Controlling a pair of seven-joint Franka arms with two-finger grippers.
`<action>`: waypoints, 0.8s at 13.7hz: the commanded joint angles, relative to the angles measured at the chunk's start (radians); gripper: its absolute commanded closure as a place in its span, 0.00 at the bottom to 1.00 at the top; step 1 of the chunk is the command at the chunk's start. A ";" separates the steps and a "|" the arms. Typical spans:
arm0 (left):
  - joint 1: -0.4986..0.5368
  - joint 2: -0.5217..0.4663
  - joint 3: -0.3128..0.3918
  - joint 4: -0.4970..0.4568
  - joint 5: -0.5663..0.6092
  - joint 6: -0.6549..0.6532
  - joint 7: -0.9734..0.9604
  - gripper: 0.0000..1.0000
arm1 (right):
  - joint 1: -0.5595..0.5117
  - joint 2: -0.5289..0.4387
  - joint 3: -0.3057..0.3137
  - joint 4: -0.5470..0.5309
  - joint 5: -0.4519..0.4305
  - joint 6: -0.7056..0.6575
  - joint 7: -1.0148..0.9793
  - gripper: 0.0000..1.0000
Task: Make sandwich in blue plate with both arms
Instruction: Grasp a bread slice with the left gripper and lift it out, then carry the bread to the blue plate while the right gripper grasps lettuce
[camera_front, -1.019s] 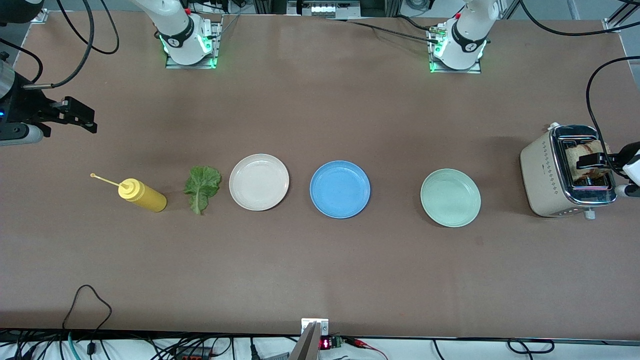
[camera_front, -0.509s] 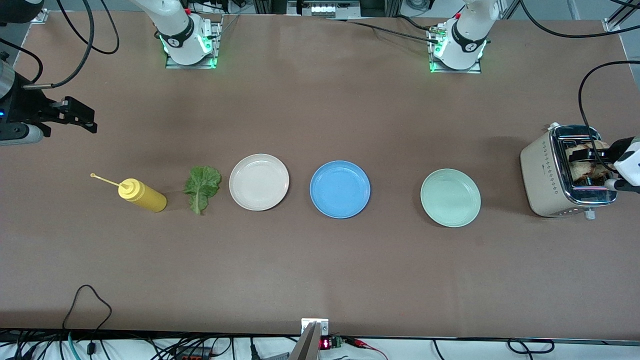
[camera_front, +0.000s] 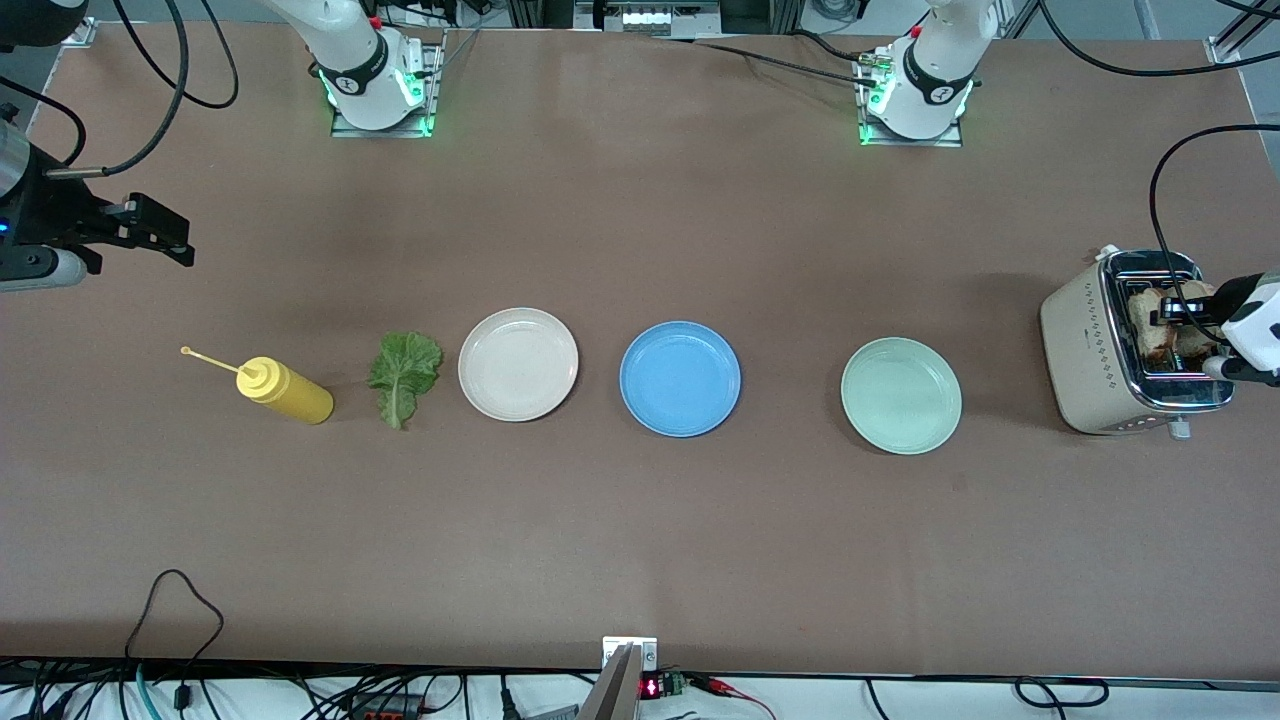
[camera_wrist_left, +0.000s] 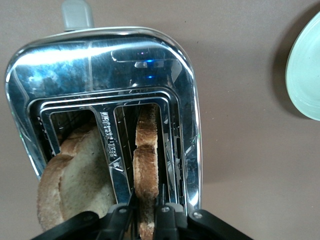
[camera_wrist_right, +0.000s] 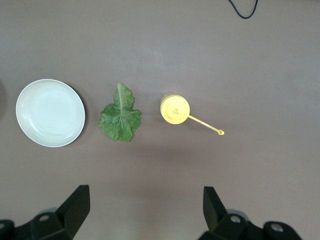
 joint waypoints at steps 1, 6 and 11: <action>0.013 -0.036 -0.013 -0.007 -0.008 -0.012 0.023 0.96 | 0.003 -0.008 0.005 0.003 0.004 -0.008 0.008 0.00; 0.006 -0.049 -0.020 0.173 0.001 -0.264 0.023 0.96 | 0.005 0.003 0.007 0.003 0.079 0.008 -0.002 0.00; 0.006 -0.052 -0.072 0.281 -0.003 -0.364 0.023 0.96 | 0.008 0.036 0.004 0.000 0.193 0.031 0.010 0.00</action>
